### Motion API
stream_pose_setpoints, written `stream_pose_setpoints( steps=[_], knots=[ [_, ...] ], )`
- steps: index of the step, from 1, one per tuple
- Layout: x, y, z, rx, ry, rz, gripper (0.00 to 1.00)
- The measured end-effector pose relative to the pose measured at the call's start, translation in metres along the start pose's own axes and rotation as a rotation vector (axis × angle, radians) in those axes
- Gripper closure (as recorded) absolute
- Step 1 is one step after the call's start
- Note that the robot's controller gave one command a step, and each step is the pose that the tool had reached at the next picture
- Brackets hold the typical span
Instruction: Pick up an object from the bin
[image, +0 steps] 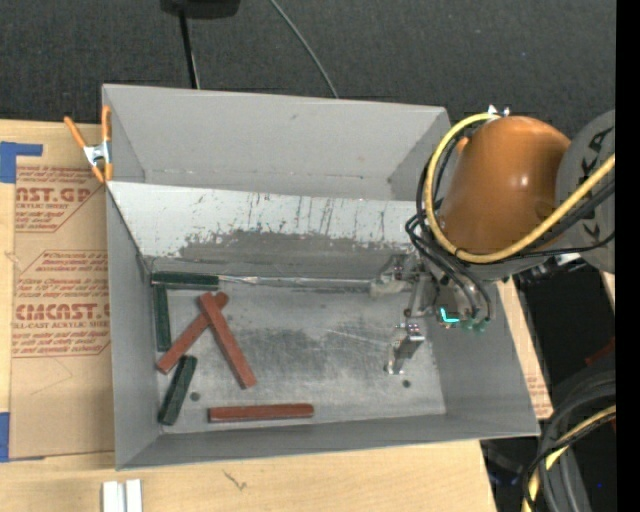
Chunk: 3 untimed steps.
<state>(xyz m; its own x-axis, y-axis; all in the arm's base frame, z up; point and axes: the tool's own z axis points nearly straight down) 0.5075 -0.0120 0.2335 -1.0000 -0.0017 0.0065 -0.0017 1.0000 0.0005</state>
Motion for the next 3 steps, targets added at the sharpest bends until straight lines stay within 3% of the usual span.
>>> stream_pose_setpoints(
  steps=[1, 2, 3],
  knots=[
    [-0.002, 0.000, -0.004, 0.000, -0.008, 0.000, 0.00],
    [-0.004, -0.016, 0.018, 0.001, -0.017, -0.115, 0.00],
    [-0.006, -0.039, 0.041, 0.000, 0.000, -0.311, 0.00]
  ],
)
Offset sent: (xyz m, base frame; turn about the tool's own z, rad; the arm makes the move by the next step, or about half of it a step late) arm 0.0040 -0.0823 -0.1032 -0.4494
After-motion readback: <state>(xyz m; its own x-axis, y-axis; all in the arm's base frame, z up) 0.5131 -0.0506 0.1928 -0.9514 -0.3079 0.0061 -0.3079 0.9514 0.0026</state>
